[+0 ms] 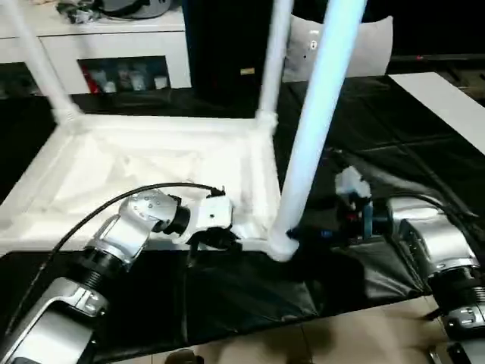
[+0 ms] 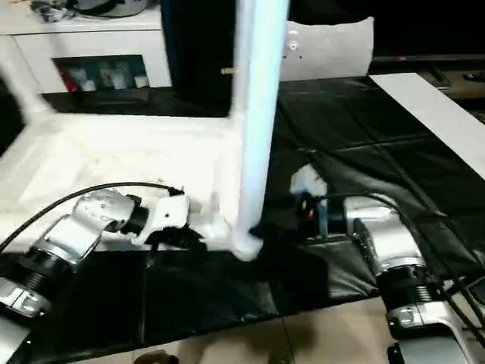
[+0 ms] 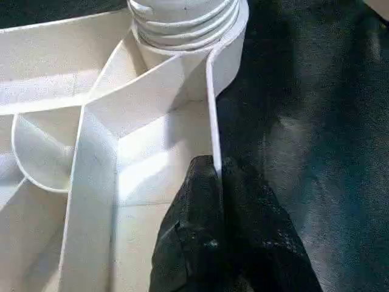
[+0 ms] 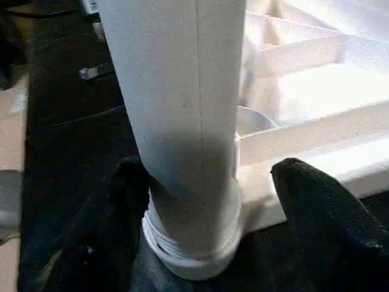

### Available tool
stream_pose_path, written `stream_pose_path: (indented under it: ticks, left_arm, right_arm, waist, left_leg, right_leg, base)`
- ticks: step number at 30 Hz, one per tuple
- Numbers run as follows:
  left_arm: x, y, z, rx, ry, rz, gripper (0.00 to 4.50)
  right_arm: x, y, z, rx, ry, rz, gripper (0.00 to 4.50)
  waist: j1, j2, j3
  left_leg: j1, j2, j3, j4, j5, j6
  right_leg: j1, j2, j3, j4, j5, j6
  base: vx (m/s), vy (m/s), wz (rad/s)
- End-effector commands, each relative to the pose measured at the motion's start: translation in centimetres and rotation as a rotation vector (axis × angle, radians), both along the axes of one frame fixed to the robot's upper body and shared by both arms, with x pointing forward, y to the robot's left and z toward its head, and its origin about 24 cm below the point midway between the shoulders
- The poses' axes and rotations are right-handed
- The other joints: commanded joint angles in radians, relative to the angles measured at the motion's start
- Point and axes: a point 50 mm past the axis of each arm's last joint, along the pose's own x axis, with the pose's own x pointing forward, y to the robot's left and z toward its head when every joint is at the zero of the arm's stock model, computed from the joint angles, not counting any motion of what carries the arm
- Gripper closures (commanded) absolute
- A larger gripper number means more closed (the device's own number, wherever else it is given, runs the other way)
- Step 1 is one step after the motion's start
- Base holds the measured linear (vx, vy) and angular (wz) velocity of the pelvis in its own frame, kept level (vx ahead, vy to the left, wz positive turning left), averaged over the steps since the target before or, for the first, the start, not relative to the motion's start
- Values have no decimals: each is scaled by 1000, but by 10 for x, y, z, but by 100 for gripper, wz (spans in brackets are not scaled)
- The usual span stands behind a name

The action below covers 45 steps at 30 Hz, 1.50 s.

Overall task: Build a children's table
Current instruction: Rotate leg to tighten

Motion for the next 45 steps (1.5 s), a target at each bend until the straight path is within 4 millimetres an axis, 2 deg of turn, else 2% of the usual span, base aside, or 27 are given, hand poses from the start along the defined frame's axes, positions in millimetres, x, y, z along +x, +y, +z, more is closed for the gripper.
stream_pose_path:
  ticks: [1, 8, 11, 17, 22, 25, 26, 27, 28, 30, 31, 33, 34, 35, 37, 38, 39, 40, 41, 42, 45]
  left_arm:
    - [-10, -11, -7, 49, 37, -126, 450]
    - [-9, -13, -5, 45, 36, -156, 450]
    - [-9, -12, -6, 44, 41, -157, 450]
    - [-9, -12, -6, 37, 46, -150, 450]
    - [-4, -17, 0, -51, 87, -5, 450]
    - [-2, -23, 3, -102, 111, 71, 450]
    - [3, -33, 6, -163, 106, 186, 450]
    - [6, -38, 7, -187, 94, 247, 450]
    - [8, -43, 8, -198, 71, 296, 450]
    - [11, -47, 8, -204, 56, 354, 450]
    - [13, -50, 8, -208, 48, 391, 450]
    - [16, -57, 9, -207, 25, 464, 450]
    - [18, -59, 9, -205, 13, 487, 450]
    - [21, -64, 9, -196, -20, 543, 450]
    - [22, -69, 10, -194, -35, 565, 450]
    - [21, -71, 11, -198, -36, 569, 450]
    - [20, -73, 11, -204, -35, 568, 450]
    - [19, -75, 11, -206, -32, 558, 450]
    - [17, -76, 10, -201, -38, 547, 450]
    - [17, -75, 10, -197, -42, 549, 450]
    - [18, -70, 9, -184, -60, 552, 450]
  right_arm:
    - [3, 1, 5, 10, -3, 26, 148]
    - [-1, 8, 0, 31, 54, 89, 212]
    - [-2, 11, -2, 41, 69, 100, 244]
    - [-5, 14, -5, 58, 90, 105, 257]
    - [-3, 17, -6, 77, 113, -7, 257]
    - [2, 24, -7, 75, 103, -108, 257]
    - [12, 37, -7, 112, 92, -255, 257]
    - [16, 44, -7, 119, 89, -320, 257]
    - [20, 49, -8, 115, 86, -371, 257]
    - [24, 55, -10, 102, 84, -449, 257]
    - [28, 59, -12, 88, 83, -506, 257]
    - [33, 67, -17, 60, 77, -601, 257]
    - [34, 70, -18, 55, 71, -625, 257]
    - [35, 78, -20, 55, 41, -639, 257]
    - [36, 83, -20, 83, 39, -665, 257]
    - [36, 86, -20, 93, 36, -675, 203]
    - [35, 87, -19, 98, 28, -672, 189]
    - [34, 89, -19, 118, 29, -661, 189]
    - [32, 90, -18, 153, 36, -652, 183]
    - [32, 90, -17, 163, 39, -656, 168]
    - [32, 82, -17, 182, 33, -672, 140]
  waist:
    - [-5, -11, -69]
    - [3, -7, -70]
    - [2, -9, -70]
    - [3, -9, -70]
    - [3, -9, -68]
    - [-7, -10, -61]
    - [-8, -6, -61]
    - [-17, -9, -56]
    - [-28, -9, -56]
    - [-45, -11, -59]
    - [-54, -14, -59]
    - [-63, -13, -62]
    - [-72, -14, -63]
    - [-74, -17, -65]
    - [-68, -15, -65]
    - [-68, -18, -66]
    - [-66, -15, -66]
    - [-63, -11, -70]
    - [-63, -9, -70]
    - [-63, -9, -70]
    - [-61, -3, -71]
  left_leg:
    - [10, 38, -1, -65, -149, 85]
    - [13, 39, 1, -64, -149, 84]
    - [12, 38, 1, -65, -151, 77]
    - [12, 37, 1, -64, -148, 77]
    - [13, 37, 2, -66, -151, 69]
    - [14, 34, -1, -74, -215, 36]
    - [16, 35, -1, -74, -226, 28]
    - [10, 33, -4, -78, -234, 8]
    - [14, 32, -7, -83, -263, -15]
    - [13, 30, -10, -82, -279, -22]
    - [8, 29, -10, -81, -275, -15]
    - [2, 27, -10, -81, -259, -7]
    - [6, 26, -6, -77, -237, -2]
    - [6, 24, -5, -74, -229, 6]
    - [8, 26, 1, -70, -195, 31]
    - [5, 26, 1, -70, -183, 35]
    - [5, 26, 0, -72, -174, 39]
    - [6, 30, 0, -70, -146, 52]
    - [4, 30, 0, -70, -138, 56]
    - [4, 30, 1, -70, -134, 63]
    - [7, 31, 0, -70, -130, 67]
  right_leg:
    - [58, -43, 53, -76, -75, -250]
    - [56, -43, 54, -75, -65, -255]
    - [57, -43, 54, -75, -70, -251]
    - [57, -43, 55, -75, -72, -250]
    - [55, -43, 55, -77, -89, -249]
    - [53, -45, 54, -94, -239, -210]
    - [51, -46, 55, -95, -261, -204]
    - [53, -45, 55, -97, -295, -187]
    - [49, -43, 53, -102, -348, -166]
    - [51, -43, 52, -106, -377, -148]
    - [51, -41, 52, -107, -359, -149]
    - [54, -41, 51, -106, -338, -152]
    - [47, -40, 53, -109, -308, -163]
    - [49, -40, 54, -110, -300, -165]
    - [47, -40, 57, -109, -254, -176]
    - [49, -39, 57, -106, -236, -179]
    - [49, -37, 56, -104, -221, -181]
    - [51, -37, 56, -99, -155, -197]
    - [52, -36, 56, -96, -132, -203]
    - [54, -35, 56, -95, -103, -211]
    - [56, -35, 56, -92, -71, -225]
  base:
    - [0, 0, 0]
    - [0, 0, 0]
    - [0, 0, 0]
    - [0, 0, 0]
    - [0, 0, 0]
    - [0, 0, 0]
    - [0, 0, 0]
    - [0, 0, 0]
    - [0, 0, 0]
    - [0, 0, 0]
    - [0, 0, 0]
    - [0, 0, 0]
    - [0, 0, 0]
    - [0, 0, 0]
    - [0, 0, 0]
    - [0, 0, 0]
    - [0, 0, 0]
    - [0, 0, 0]
    - [0, 0, 0]
    - [0, 0, 0]
    - [0, 0, 0]
